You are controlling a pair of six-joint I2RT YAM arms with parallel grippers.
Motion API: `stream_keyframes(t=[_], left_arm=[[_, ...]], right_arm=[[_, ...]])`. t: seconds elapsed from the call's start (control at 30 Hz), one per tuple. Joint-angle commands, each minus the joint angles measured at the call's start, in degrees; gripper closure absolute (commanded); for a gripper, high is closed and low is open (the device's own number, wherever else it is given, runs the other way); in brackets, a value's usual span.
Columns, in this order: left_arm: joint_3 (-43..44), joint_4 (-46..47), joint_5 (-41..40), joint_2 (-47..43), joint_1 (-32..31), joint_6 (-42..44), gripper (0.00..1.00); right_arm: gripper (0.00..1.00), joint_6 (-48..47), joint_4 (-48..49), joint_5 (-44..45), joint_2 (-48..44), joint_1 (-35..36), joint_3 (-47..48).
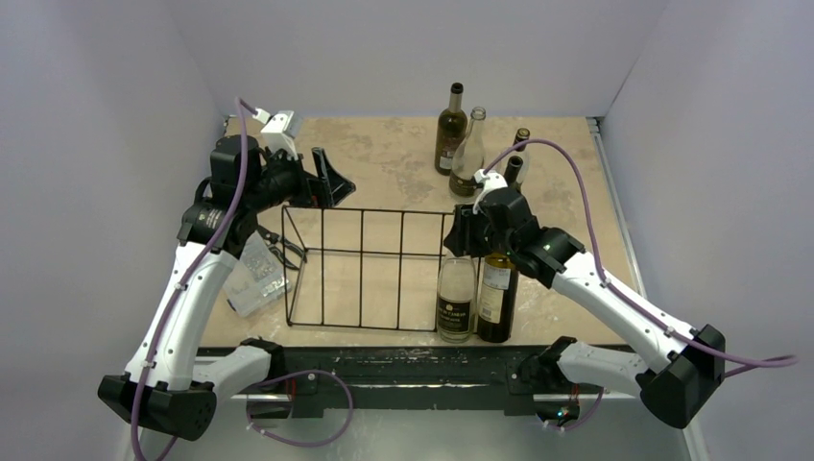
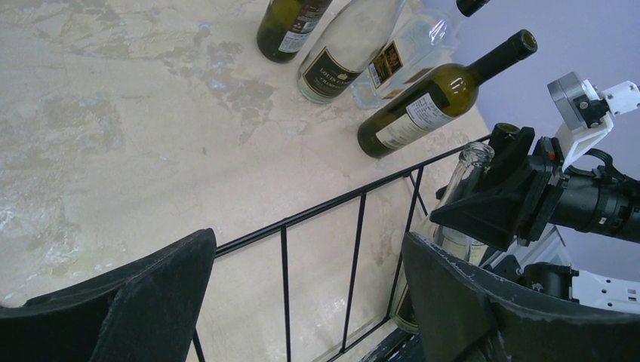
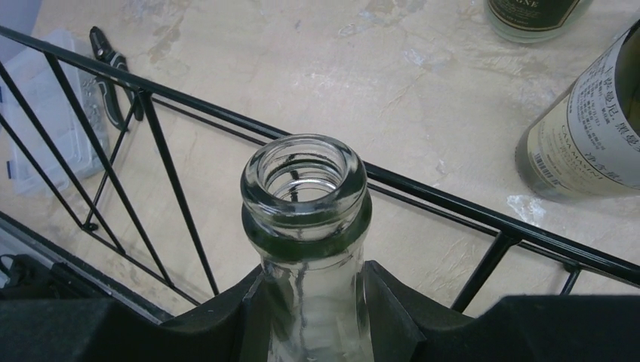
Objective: Put the wine bottle on the wine rack
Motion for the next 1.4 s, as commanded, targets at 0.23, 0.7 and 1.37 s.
stream_keyframes(t=[0.23,0.7,1.37], left_arm=[[2.2,0.4,-0.2,-0.4,-0.6,0.7,0.07],[2.2,0.3,-0.3,1.4,-0.6,0.9,0.07],[1.9,0.6,-0.9,1.1,-0.6,0.9,0.07]], right_arm=[[0.93,0.1,7.1,3.7,1.7,0.2,-1.5],[0.38,-1.0,5.3,4.1,4.3,0.3,1.5],[0.12,-8.3,2.5,5.2,-3.7,0.2,12.6]])
